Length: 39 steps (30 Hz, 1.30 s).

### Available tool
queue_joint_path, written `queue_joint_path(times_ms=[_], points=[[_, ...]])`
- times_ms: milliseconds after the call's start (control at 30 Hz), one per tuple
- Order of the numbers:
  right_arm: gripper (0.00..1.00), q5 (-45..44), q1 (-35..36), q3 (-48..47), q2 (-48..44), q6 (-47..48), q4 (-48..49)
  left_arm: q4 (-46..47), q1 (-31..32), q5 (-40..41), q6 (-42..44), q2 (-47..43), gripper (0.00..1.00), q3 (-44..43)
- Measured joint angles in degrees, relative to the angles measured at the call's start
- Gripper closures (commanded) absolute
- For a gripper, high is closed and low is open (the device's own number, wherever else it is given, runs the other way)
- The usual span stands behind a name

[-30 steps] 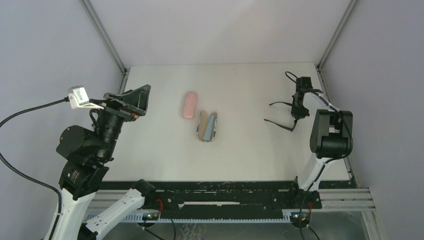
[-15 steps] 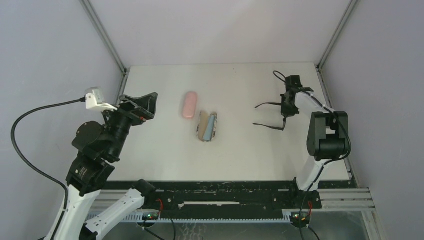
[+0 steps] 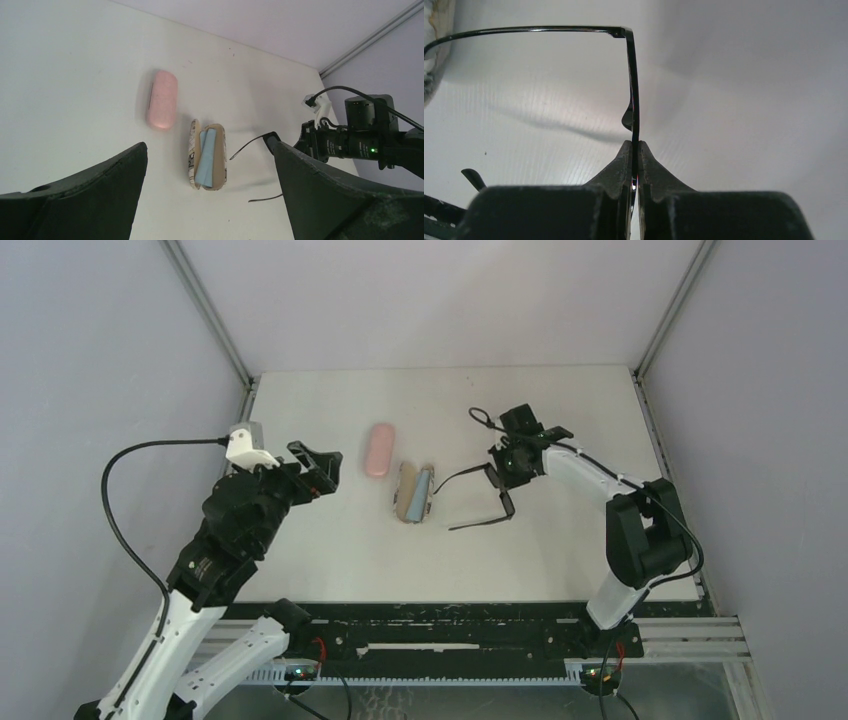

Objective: Organize the sunglasses
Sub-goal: Pick up the sunglasses from the center of the board, then fold the sunglasses.

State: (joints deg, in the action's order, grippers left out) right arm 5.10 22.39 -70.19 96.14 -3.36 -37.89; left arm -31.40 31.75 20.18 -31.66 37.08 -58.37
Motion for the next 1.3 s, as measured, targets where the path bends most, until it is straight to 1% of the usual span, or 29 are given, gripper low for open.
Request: queue_joint_path(times_ms=[233, 267, 367, 433, 600, 700, 900, 1067, 1200, 1300], points=[[1.00, -2.56, 5.66, 4.07, 0.68, -0.07, -1.03, -0.09, 0.00, -0.02, 0.39, -0.02, 0.00, 1.92], [0.97, -3.08, 6.32, 4.15, 1.11, -0.09, -1.05, -0.09, 0.00, 0.00, 0.39, -0.04, 0.00, 2.14], [0.84, -4.37, 7.76, 4.17, 2.62, -0.13, -1.11, -0.22, 0.00, -0.02, 0.81, -0.07, 0.00, 2.62], [0.79, -4.96, 8.24, 4.26, 2.95, -0.13, -1.11, -0.35, 0.00, 0.00, 0.83, -0.07, 0.00, 2.82], [0.76, -5.22, 8.48, 4.28, 2.97, 0.17, -0.76, -0.70, 0.00, 0.00, 0.85, -0.09, 0.00, 3.19], [0.77, -5.01, 8.35, 4.28, 2.97, 0.61, -0.55, -0.87, 0.00, 0.02, 0.83, -0.09, 0.00, 3.19], [0.86, -4.72, 8.11, 4.28, 3.13, 1.29, -0.46, -0.90, 0.00, 0.00, 0.83, -0.02, 0.00, 3.19], [0.89, -4.59, 8.00, 4.26, 4.57, 1.36, -0.46, -0.90, 0.00, 0.00, 0.85, 0.04, 0.00, 3.19], [0.95, -4.44, 7.96, 4.20, 5.20, 1.33, -0.42, -0.90, 0.00, 0.00, 0.85, 0.04, 0.00, 3.19], [0.98, -4.11, 7.96, 4.15, 5.20, 1.31, -0.39, -0.92, 0.00, 0.00, 0.85, 0.04, 0.00, 3.19]])
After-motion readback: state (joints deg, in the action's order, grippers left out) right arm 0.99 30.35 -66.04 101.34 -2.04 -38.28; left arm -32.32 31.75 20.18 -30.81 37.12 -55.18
